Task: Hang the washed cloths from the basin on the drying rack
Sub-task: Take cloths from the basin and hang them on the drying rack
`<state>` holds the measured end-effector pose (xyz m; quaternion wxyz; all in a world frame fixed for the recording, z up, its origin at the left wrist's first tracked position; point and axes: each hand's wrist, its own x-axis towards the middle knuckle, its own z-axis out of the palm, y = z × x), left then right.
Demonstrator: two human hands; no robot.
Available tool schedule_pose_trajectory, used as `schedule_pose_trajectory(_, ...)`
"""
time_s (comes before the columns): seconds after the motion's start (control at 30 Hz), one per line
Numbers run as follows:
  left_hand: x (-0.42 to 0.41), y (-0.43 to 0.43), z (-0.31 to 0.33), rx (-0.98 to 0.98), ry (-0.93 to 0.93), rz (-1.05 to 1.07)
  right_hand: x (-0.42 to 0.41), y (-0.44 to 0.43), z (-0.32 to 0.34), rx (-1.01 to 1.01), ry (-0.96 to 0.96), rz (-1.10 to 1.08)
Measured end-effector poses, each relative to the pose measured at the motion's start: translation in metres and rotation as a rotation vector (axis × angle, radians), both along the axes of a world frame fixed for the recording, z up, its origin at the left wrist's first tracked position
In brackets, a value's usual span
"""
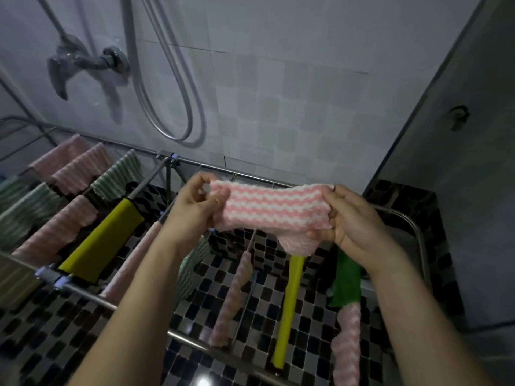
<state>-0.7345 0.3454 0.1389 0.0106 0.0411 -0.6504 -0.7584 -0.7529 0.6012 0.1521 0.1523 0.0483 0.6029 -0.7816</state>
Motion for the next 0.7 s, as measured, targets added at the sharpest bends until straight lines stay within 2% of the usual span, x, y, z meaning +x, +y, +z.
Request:
schedule_pose_trajectory(0.1,-0.018,0.006,0.002,-0.033,0.108,0.044,-0.013,0.005,0.001,-0.099,-0.040,0.027)
schedule_pose_trajectory(0.2,-0.039,0.023,-0.007,-0.053,0.138,0.012,-0.024,0.015,-0.014,-0.138,-0.131,-0.037)
schedule_pose_trajectory(0.3,-0.067,0.046,-0.041,-0.103,0.015,-0.057,-0.036,0.023,-0.050,-0.024,-0.261,-0.154)
schedule_pose_trajectory(0.43,-0.097,0.072,-0.100,-0.298,-0.106,-0.137,-0.057,0.031,-0.102,0.144,-0.429,-0.337)
schedule_pose_trajectory(0.6,-0.120,0.096,-0.126,-0.396,-0.166,-0.043,-0.085,0.039,-0.125,0.294,-0.434,-0.467)
schedule_pose_trajectory(0.7,-0.131,0.109,-0.124,-0.322,-0.255,-0.014,-0.099,0.039,-0.128,0.304,-0.412,-0.480)
